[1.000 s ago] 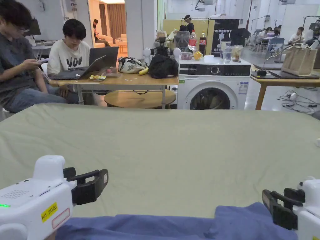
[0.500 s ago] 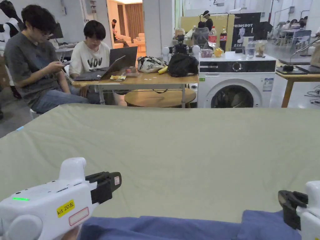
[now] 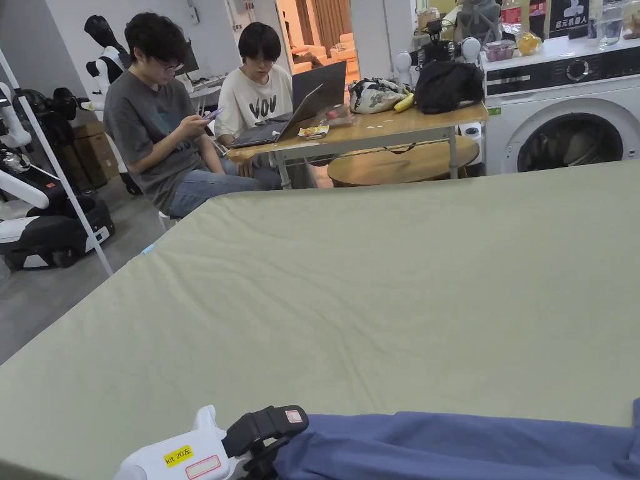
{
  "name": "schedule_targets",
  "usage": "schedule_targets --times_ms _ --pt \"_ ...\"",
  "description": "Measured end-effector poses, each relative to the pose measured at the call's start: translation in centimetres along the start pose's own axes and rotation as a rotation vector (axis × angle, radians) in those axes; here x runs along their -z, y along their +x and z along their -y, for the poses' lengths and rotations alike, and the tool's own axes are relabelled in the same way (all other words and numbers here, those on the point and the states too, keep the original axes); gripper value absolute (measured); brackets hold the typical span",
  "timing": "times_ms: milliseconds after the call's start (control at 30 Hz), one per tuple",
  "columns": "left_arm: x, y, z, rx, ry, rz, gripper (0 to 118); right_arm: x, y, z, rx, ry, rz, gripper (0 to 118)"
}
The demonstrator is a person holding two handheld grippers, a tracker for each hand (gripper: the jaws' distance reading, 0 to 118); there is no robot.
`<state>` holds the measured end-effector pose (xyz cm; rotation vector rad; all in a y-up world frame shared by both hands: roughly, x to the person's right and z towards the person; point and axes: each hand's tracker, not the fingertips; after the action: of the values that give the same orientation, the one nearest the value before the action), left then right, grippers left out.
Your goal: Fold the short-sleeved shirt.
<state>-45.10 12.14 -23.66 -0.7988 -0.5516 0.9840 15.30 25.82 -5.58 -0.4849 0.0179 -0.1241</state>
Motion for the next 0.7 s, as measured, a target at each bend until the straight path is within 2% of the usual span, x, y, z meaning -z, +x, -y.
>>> schedule_targets --times_ms 67,100,133,167,200,267,400,433,533,567,600,700 --pt "1.4 0.5 0.1 -0.018 -0.031 0.052 87 -0.1 0.0 0.0 0.003 -0.008 0.005 0" --pt "2.3 0.7 0.2 -0.014 -0.054 0.027 76 -0.2 0.0 0.0 0.006 -0.011 0.003 0" --pt "3.0 1.0 0.4 -0.005 -0.081 0.002 58 -0.2 0.0 0.0 0.008 -0.013 0.000 0" --pt "3.6 2.1 1.3 0.009 -0.118 -0.021 23 -0.3 0.0 0.0 0.009 -0.015 0.000 0" --pt "4.2 2.4 1.7 0.020 -0.118 -0.050 6 -0.4 -0.1 0.1 0.008 -0.017 0.002 0" --pt "3.7 3.3 1.8 0.035 -0.053 -0.063 6 -0.6 -0.1 0.2 0.003 -0.026 -0.001 0" --pt "0.4 5.0 -0.5 -0.059 0.046 0.017 6 -1.0 0.0 0.4 0.001 -0.042 -0.020 0" --pt "-1.0 6.3 -0.9 -0.013 0.067 -0.016 6 -1.0 0.0 0.4 0.002 -0.043 -0.025 0" --pt "-4.5 10.4 -3.0 0.251 0.118 -0.228 6 -1.1 0.2 0.6 0.009 -0.047 -0.046 0" --pt "-5.5 12.1 -3.3 0.341 0.141 -0.338 6 -1.1 0.2 0.7 0.025 -0.044 -0.055 0" --pt "-5.6 13.6 -3.0 0.391 0.154 -0.379 6 -1.0 0.3 0.8 0.046 -0.041 -0.068 0" --pt "-3.4 18.0 0.7 0.524 0.124 -0.276 6 -0.5 0.1 1.3 0.092 -0.029 -0.079 0"
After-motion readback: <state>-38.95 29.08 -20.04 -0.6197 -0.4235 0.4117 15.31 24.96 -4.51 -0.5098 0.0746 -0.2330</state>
